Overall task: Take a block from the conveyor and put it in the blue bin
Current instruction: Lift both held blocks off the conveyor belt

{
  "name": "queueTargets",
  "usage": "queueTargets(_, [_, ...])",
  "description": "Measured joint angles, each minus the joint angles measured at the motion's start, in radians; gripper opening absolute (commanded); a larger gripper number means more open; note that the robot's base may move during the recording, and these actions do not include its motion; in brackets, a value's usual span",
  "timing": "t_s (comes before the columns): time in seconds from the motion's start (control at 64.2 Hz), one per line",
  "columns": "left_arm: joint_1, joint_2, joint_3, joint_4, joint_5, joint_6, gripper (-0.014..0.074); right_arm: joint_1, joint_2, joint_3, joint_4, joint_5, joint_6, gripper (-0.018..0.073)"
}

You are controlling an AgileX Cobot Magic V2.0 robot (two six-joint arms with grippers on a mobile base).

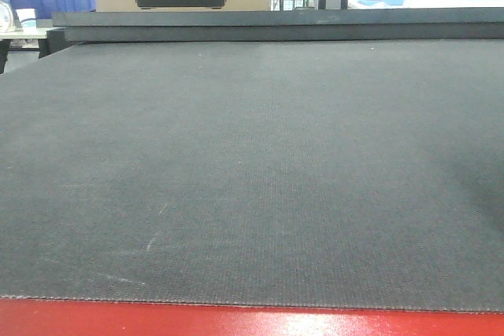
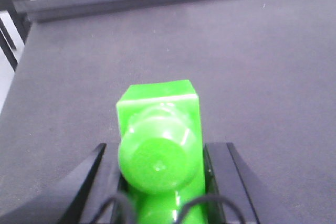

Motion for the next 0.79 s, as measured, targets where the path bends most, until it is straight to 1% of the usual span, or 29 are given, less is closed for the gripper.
queueTargets(0.234, [0.0,-0.111,0.061,0.0,-0.003,0.0,-0.0111,0.01,-0.101,0.006,-0.002,0.002,-0.004,-0.0154])
queueTargets(0.343, [0.0,-0.135,0.061,0.0,-0.036,0.0,-0.0111,0.012,-0.137,0.006,-0.002,0.0,-0.006,-0.0154])
queueTargets(0.514, [0.0,-0.144,0.061,0.0,-0.078,0.0,-0.0111,0.013,-0.151,0.006,-0.002,0.0,-0.006,-0.0154])
queueTargets(0.795, [0.0,-0.144,0.061,0.0,-0.084,0.0,-0.0111,0.013,-0.151,0.006,-0.002,0.0,-0.008,-0.0154])
